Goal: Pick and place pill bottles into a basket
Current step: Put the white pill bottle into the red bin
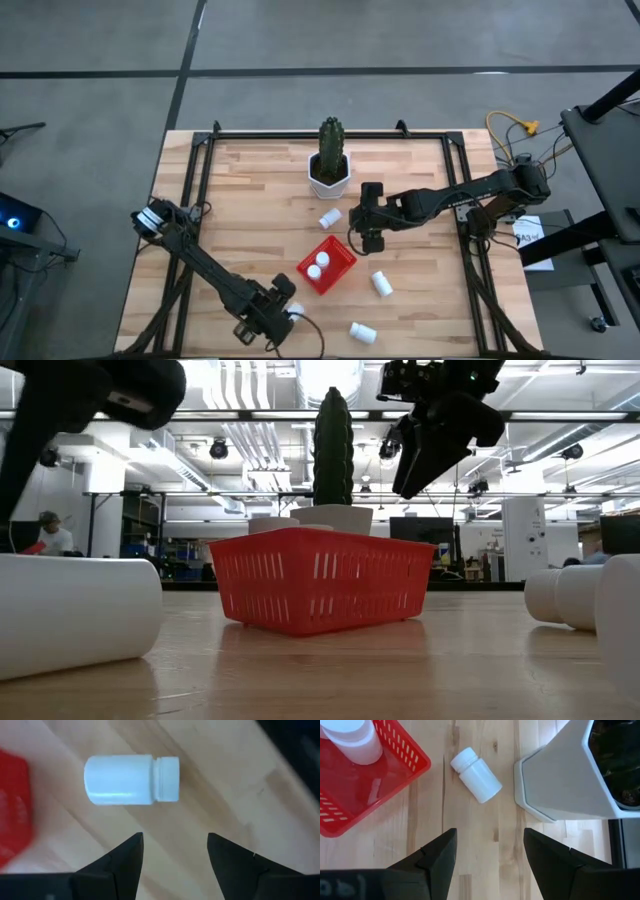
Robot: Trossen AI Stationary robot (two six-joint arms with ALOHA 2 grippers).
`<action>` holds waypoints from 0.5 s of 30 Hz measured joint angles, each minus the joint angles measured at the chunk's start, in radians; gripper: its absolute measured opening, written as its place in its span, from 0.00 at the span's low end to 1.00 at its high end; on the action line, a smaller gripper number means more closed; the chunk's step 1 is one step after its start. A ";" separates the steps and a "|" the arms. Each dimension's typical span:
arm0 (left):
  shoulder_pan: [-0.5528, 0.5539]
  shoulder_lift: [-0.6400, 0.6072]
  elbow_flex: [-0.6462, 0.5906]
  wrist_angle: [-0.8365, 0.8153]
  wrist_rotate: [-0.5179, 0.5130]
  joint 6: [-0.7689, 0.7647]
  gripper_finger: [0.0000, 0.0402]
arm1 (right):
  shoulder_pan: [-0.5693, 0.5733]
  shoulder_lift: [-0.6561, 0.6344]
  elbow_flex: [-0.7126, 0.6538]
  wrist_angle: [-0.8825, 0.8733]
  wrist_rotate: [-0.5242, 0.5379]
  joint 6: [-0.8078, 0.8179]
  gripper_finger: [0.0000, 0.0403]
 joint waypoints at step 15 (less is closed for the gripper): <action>-0.002 -0.001 -0.015 0.058 -0.442 0.850 0.50 | 0.000 0.000 0.000 -0.006 0.016 0.003 0.54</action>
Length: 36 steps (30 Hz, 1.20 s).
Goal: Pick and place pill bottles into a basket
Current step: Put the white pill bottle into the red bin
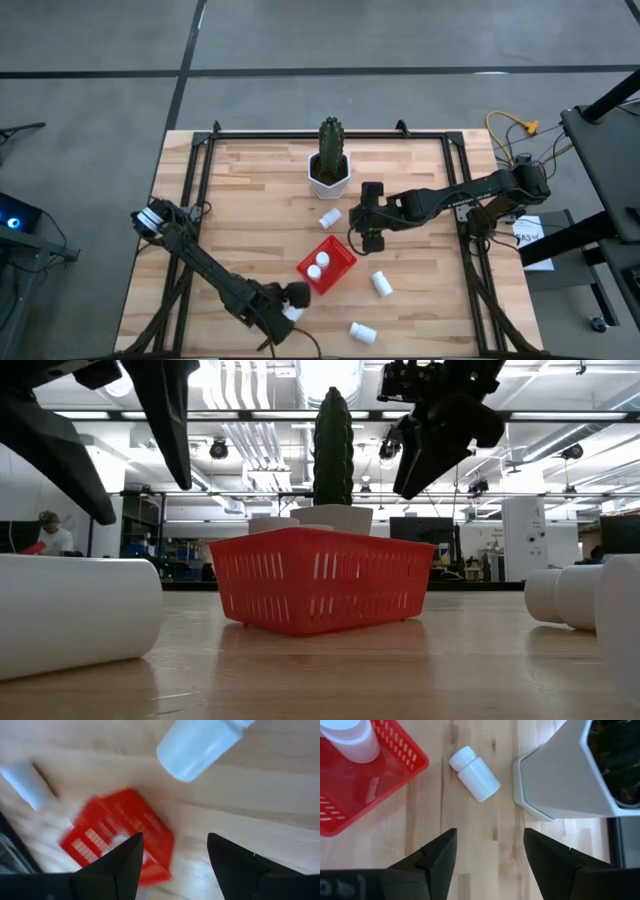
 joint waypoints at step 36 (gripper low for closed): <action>-0.006 0.000 -0.025 0.289 0.049 0.508 0.50 | 0.000 -0.006 0.000 0.001 0.028 0.037 0.54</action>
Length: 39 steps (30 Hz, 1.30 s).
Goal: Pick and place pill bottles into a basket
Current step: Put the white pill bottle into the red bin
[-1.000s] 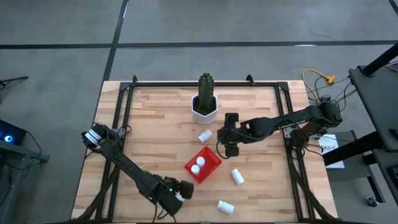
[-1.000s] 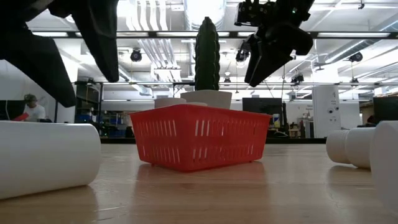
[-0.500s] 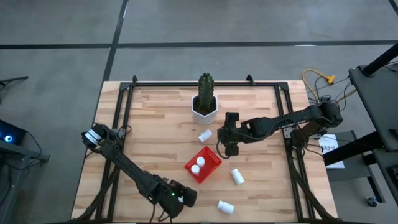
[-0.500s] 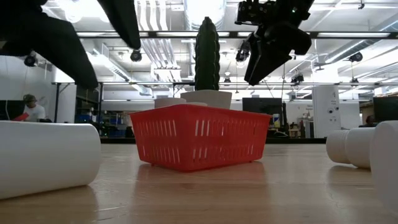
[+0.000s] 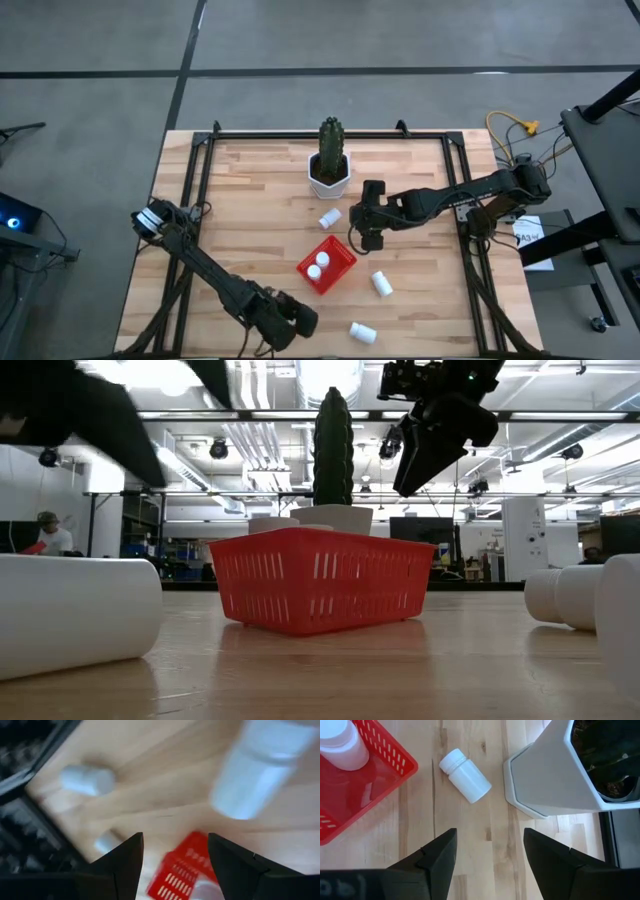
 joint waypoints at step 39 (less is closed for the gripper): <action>0.031 0.004 -0.080 0.004 0.270 0.073 0.50 | 0.000 -0.001 0.000 0.001 0.000 0.030 0.54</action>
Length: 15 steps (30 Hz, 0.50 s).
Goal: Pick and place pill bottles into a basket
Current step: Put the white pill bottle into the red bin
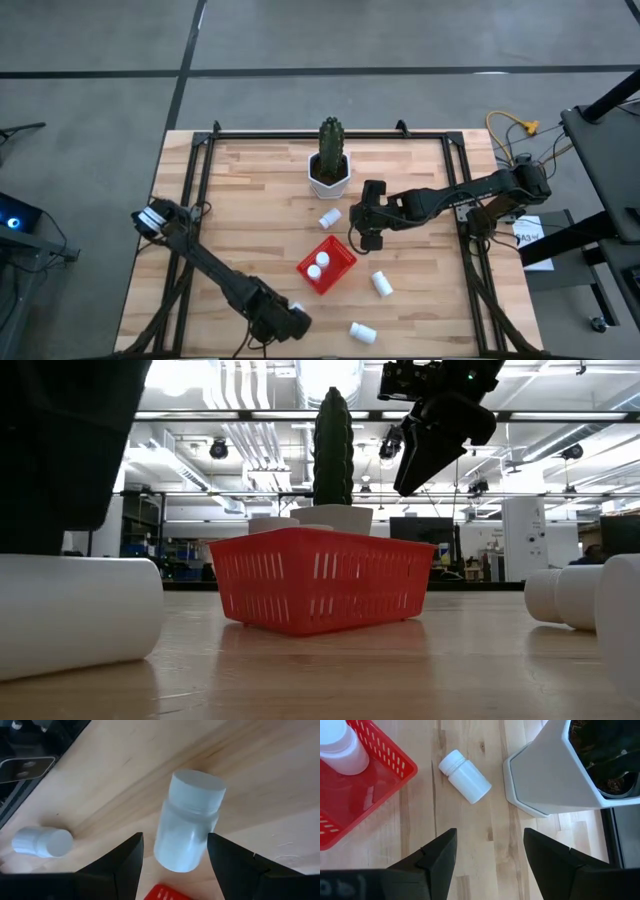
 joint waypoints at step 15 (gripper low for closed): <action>0.022 0.002 -0.070 0.071 0.012 0.040 0.50 | 0.000 0.000 0.000 0.000 0.000 -0.001 0.54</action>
